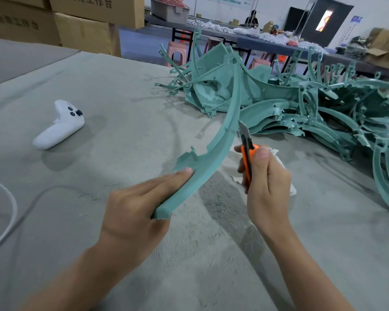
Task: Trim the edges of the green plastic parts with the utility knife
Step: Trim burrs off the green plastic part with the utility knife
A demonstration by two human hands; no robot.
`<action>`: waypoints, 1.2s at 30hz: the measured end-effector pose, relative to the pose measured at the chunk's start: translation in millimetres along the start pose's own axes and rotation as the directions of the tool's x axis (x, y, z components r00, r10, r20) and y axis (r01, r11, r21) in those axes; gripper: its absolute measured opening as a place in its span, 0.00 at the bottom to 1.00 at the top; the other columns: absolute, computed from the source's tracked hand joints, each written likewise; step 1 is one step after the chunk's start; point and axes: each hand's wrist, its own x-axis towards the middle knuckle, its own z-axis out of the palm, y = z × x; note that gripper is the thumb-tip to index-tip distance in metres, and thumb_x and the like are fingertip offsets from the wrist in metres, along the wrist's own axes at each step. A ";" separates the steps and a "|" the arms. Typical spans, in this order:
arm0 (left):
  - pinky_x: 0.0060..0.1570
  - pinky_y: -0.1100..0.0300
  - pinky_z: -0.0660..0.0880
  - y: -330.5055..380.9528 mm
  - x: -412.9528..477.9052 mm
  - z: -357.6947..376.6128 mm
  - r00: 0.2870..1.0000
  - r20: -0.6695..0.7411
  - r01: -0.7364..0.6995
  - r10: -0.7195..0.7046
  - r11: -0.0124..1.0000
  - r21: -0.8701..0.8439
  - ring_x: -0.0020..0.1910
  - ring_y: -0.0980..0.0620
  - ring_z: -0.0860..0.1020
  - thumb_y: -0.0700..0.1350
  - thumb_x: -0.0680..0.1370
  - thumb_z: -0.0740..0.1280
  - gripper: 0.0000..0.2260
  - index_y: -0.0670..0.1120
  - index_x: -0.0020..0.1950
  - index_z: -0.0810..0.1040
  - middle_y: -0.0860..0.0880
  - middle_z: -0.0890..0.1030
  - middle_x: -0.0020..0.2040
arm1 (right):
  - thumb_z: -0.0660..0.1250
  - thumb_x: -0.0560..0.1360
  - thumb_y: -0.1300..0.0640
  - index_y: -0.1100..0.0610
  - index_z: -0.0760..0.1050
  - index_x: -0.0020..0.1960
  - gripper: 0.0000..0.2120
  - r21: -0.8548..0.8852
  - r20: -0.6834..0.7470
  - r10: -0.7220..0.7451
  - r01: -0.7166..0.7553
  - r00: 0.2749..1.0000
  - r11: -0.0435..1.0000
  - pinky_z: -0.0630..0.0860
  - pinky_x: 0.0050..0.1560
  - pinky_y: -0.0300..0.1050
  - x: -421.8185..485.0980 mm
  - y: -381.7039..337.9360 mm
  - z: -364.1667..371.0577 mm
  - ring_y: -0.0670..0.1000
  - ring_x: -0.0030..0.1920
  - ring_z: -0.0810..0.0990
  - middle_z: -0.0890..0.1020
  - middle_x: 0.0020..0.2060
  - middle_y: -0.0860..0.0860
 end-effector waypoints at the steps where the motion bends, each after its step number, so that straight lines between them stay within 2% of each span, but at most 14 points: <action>1: 0.49 0.78 0.70 -0.1 0.7 -0.3 1.000 0.011 -0.014 0.014 1.000 -0.005 0.46 0.65 0.78 0.28 0.64 0.68 0.26 0.47 0.59 0.77 0.57 0.80 0.52 | 0.48 0.83 0.41 0.54 0.79 0.47 0.26 -0.011 -0.007 0.010 -0.010 1.000 1.000 0.69 0.33 0.50 1.9 1.5 -1.8 0.48 0.32 0.73 0.77 0.33 0.47; 4: 0.51 0.77 0.70 -1.7 0.3 0.5 0.999 0.032 -0.041 0.042 0.999 -0.017 0.47 0.67 0.75 0.28 0.65 0.68 0.26 0.47 0.59 0.78 0.58 0.80 0.52 | 0.49 0.84 0.45 0.61 0.77 0.46 0.26 -0.031 0.009 0.000 0.000 1.000 1.000 0.71 0.32 0.57 1.2 2.4 -1.5 0.51 0.32 0.73 0.76 0.33 0.49; 8: 0.50 0.80 0.67 -5.8 -2.3 0.4 0.999 0.019 -0.039 0.039 0.999 -0.014 0.46 0.67 0.77 0.29 0.65 0.70 0.24 0.46 0.59 0.79 0.58 0.80 0.52 | 0.48 0.84 0.44 0.62 0.76 0.44 0.27 -0.003 0.051 0.003 -0.003 0.999 1.000 0.70 0.30 0.56 -5.9 -0.6 4.1 0.52 0.31 0.73 0.75 0.32 0.50; 12: 0.45 0.84 0.63 -6.1 -3.5 2.2 0.999 -0.040 -0.020 0.019 1.000 -0.005 0.43 0.65 0.71 0.31 0.68 0.71 0.20 0.43 0.59 0.79 0.59 0.78 0.44 | 0.48 0.83 0.41 0.63 0.76 0.43 0.30 0.027 0.094 0.004 -0.007 0.996 1.000 0.69 0.29 0.55 -12.6 -2.3 6.1 0.53 0.29 0.72 0.75 0.31 0.52; 14: 0.43 0.85 0.61 -6.8 -4.3 3.2 0.998 -0.065 -0.011 0.011 1.000 -0.005 0.41 0.70 0.71 0.34 0.71 0.70 0.18 0.44 0.60 0.79 0.60 0.77 0.40 | 0.48 0.83 0.38 0.63 0.76 0.43 0.33 0.045 0.126 -0.006 0.001 0.992 0.999 0.68 0.28 0.55 -16.1 -3.7 7.9 0.53 0.29 0.72 0.74 0.31 0.53; 16: 0.40 0.85 0.61 -7.8 -3.9 3.8 0.995 -0.098 0.017 -0.016 1.000 0.004 0.37 0.77 0.69 0.40 0.75 0.67 0.15 0.46 0.62 0.77 0.55 0.74 0.44 | 0.48 0.83 0.38 0.64 0.76 0.43 0.33 0.056 0.163 -0.041 0.032 0.986 0.998 0.68 0.28 0.55 -20.8 -5.7 10.9 0.51 0.29 0.71 0.74 0.31 0.53; 19: 0.36 0.83 0.62 -9.3 -3.1 3.6 0.986 -0.142 0.084 -0.083 0.997 0.000 0.32 0.72 0.67 0.45 0.77 0.65 0.15 0.51 0.63 0.73 0.64 0.71 0.44 | 0.48 0.84 0.39 0.64 0.75 0.42 0.32 0.074 0.191 -0.077 0.064 0.978 0.995 0.67 0.28 0.50 -26.5 -8.4 15.6 0.50 0.29 0.71 0.73 0.32 0.52; 24: 0.38 0.84 0.61 -10.1 -5.6 4.1 0.988 -0.144 0.068 -0.061 0.997 0.045 0.34 0.77 0.67 0.41 0.75 0.65 0.16 0.49 0.62 0.78 0.53 0.70 0.49 | 0.48 0.84 0.39 0.63 0.75 0.43 0.31 0.091 0.227 -0.064 0.044 0.972 0.995 0.67 0.28 0.51 -26.5 -8.4 13.1 0.51 0.29 0.71 0.73 0.32 0.52; 26: 0.38 0.84 0.60 -9.3 -5.9 5.2 0.988 -0.135 0.079 -0.071 0.995 0.058 0.33 0.75 0.67 0.41 0.75 0.65 0.15 0.47 0.61 0.79 0.51 0.70 0.49 | 0.48 0.84 0.39 0.62 0.76 0.43 0.31 0.082 0.238 -0.075 0.057 0.968 0.995 0.67 0.28 0.50 -25.4 -8.3 9.9 0.51 0.30 0.71 0.73 0.31 0.51; 29: 0.34 0.82 0.60 -5.7 -1.5 5.0 0.980 -0.143 0.148 -0.137 0.986 0.071 0.31 0.61 0.68 0.45 0.75 0.64 0.13 0.48 0.59 0.80 0.52 0.69 0.51 | 0.49 0.85 0.43 0.58 0.79 0.49 0.26 0.017 0.287 -0.165 0.167 0.944 0.986 0.66 0.34 0.35 -27.9 -11.2 9.9 0.44 0.34 0.74 0.74 0.34 0.40; 31: 0.34 0.83 0.60 -5.4 1.0 3.9 0.974 -0.174 0.160 -0.143 0.983 0.089 0.31 0.60 0.67 0.46 0.75 0.64 0.13 0.48 0.59 0.79 0.51 0.69 0.53 | 0.49 0.85 0.44 0.55 0.80 0.53 0.23 0.033 0.292 -0.196 0.194 0.936 0.980 0.67 0.36 0.33 -29.9 -13.5 11.7 0.43 0.36 0.75 0.75 0.36 0.39; 32: 0.34 0.83 0.60 -6.1 1.2 3.2 0.972 -0.185 0.163 -0.143 0.982 0.095 0.31 0.62 0.66 0.44 0.75 0.65 0.13 0.49 0.59 0.78 0.50 0.70 0.52 | 0.49 0.85 0.43 0.53 0.79 0.52 0.23 0.063 0.272 -0.181 0.170 0.945 0.983 0.67 0.34 0.34 -29.2 -15.2 12.0 0.44 0.34 0.74 0.75 0.35 0.41; 35: 0.36 0.82 0.61 -7.4 0.4 1.0 0.975 -0.164 0.175 -0.152 0.976 0.132 0.33 0.60 0.64 0.36 0.70 0.69 0.18 0.47 0.60 0.79 0.51 0.74 0.32 | 0.48 0.84 0.39 0.54 0.77 0.51 0.25 0.061 0.208 -0.159 0.149 0.965 0.987 0.68 0.30 0.43 -26.8 -16.1 9.9 0.48 0.32 0.72 0.74 0.34 0.49; 36: 0.38 0.82 0.61 -7.1 0.0 0.7 0.977 -0.155 0.169 -0.144 0.972 0.161 0.34 0.57 0.66 0.34 0.68 0.69 0.20 0.46 0.59 0.81 0.52 0.76 0.31 | 0.48 0.83 0.38 0.55 0.76 0.51 0.25 0.031 0.208 -0.166 0.163 0.964 0.986 0.68 0.32 0.45 -27.0 -16.8 9.0 0.49 0.33 0.72 0.74 0.34 0.50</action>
